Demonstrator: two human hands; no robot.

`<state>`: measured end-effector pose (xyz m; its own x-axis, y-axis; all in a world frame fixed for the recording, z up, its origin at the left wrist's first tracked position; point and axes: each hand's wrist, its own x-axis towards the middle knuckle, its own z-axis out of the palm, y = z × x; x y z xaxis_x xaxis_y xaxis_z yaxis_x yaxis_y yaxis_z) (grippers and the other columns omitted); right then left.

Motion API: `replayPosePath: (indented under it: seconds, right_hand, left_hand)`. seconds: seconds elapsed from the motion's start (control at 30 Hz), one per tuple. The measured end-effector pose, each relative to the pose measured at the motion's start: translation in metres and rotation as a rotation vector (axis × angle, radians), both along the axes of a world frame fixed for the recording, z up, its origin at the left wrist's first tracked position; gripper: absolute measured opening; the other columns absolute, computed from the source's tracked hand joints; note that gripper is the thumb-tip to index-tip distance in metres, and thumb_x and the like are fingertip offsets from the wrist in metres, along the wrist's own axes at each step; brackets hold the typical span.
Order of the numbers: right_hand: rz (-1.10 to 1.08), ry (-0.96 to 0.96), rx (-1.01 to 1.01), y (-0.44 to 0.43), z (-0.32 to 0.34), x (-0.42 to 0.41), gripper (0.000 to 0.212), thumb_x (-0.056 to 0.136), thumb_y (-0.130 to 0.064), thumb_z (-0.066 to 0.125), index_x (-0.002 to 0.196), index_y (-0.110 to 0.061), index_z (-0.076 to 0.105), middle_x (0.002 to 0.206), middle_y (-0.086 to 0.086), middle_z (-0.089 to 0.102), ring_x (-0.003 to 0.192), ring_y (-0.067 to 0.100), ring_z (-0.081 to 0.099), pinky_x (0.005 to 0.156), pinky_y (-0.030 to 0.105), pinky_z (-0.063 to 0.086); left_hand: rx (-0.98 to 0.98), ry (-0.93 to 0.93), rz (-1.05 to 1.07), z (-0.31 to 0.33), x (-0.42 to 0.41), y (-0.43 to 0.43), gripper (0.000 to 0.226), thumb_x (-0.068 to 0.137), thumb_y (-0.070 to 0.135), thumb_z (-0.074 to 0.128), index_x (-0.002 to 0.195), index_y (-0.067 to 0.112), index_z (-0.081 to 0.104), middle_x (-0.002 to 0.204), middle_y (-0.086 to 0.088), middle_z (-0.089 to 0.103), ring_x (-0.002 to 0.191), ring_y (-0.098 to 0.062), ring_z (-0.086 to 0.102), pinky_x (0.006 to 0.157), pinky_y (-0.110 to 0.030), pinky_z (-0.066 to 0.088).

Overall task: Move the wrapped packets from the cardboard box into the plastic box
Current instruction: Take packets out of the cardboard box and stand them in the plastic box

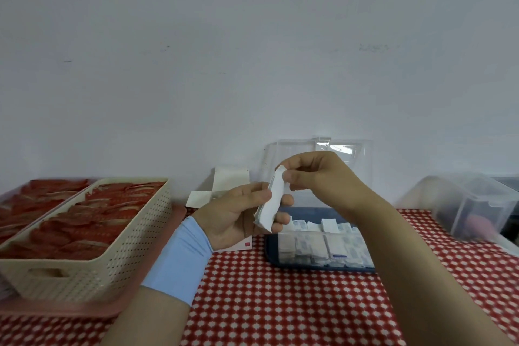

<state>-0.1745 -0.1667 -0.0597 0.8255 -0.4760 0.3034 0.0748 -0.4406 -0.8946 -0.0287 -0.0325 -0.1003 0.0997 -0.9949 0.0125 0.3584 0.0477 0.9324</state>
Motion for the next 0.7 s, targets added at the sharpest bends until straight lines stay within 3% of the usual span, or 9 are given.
replayPosePath:
  seconds: [0.2,0.33,0.43,0.5,0.57,0.63,0.7]
  right_hand:
    - [-0.064,-0.004,-0.034,0.002,-0.001,0.003,0.016,0.093,-0.003,0.064,0.094,-0.011,0.078,0.081,-0.006,0.074,0.063,-0.001,0.061,0.066,0.013,0.053]
    - [-0.078,-0.022,-0.041,0.003,-0.005,0.01,0.016,0.093,-0.004,0.064,0.094,-0.013,0.077,0.082,-0.007,0.075,0.064,0.0,0.063,0.067,0.014,0.053]
    - [-0.133,-0.038,-0.14,0.003,-0.009,0.013,0.017,0.09,-0.021,0.07,0.105,-0.026,0.069,0.101,-0.015,0.071,0.085,-0.002,0.065,0.081,0.019,0.05]
    - [-0.096,-0.036,-0.22,0.005,-0.01,0.011,0.025,0.081,-0.038,0.076,0.101,-0.032,0.061,0.12,-0.022,0.061,0.11,-0.006,0.056,0.094,0.021,0.044]
    - [0.004,0.029,-0.307,0.011,-0.008,0.007,0.037,0.068,-0.043,0.084,0.091,-0.031,0.057,0.134,-0.029,0.049,0.123,-0.012,0.045,0.095,0.016,0.038]
    - [0.049,0.105,-0.43,0.017,-0.007,0.006,0.048,0.056,-0.04,0.093,0.084,-0.027,0.057,0.141,-0.028,0.042,0.122,-0.017,0.043,0.089,0.011,0.043]
    - [0.047,0.102,-0.526,0.02,-0.009,0.01,0.049,0.052,-0.037,0.096,0.077,-0.022,0.057,0.139,-0.022,0.045,0.114,-0.009,0.054,0.085,0.018,0.052]
  left_hand:
    - [-0.007,-0.022,-0.001,0.002,-0.003,0.0,0.035,0.095,0.018,0.057,0.125,0.002,0.056,0.111,-0.017,0.072,0.094,-0.029,0.072,0.082,-0.04,0.061]
    - [-0.011,-0.022,0.106,0.003,-0.008,-0.004,0.035,0.084,0.019,0.057,0.114,0.001,0.061,0.102,-0.013,0.075,0.083,-0.024,0.074,0.069,-0.033,0.062]
    - [-0.026,0.006,0.159,0.002,-0.007,-0.007,0.037,0.089,0.018,0.066,0.117,-0.003,0.058,0.1,-0.013,0.074,0.084,-0.025,0.073,0.068,-0.032,0.061]
    - [-0.043,0.047,0.224,0.002,-0.004,-0.008,0.037,0.088,0.018,0.067,0.118,-0.003,0.06,0.102,-0.015,0.072,0.086,-0.024,0.073,0.069,-0.031,0.06]
    - [-0.062,0.074,0.257,0.0,-0.001,-0.009,0.036,0.086,0.021,0.063,0.115,0.0,0.064,0.104,-0.014,0.071,0.09,-0.022,0.072,0.072,-0.032,0.061]
    - [-0.058,0.087,0.243,0.001,-0.002,-0.009,0.037,0.085,0.025,0.063,0.115,0.003,0.066,0.106,-0.012,0.072,0.095,-0.023,0.072,0.074,-0.035,0.061]
    - [-0.056,0.089,0.233,0.002,-0.005,-0.009,0.035,0.084,0.026,0.062,0.11,0.003,0.067,0.1,-0.013,0.073,0.087,-0.022,0.073,0.065,-0.032,0.06]
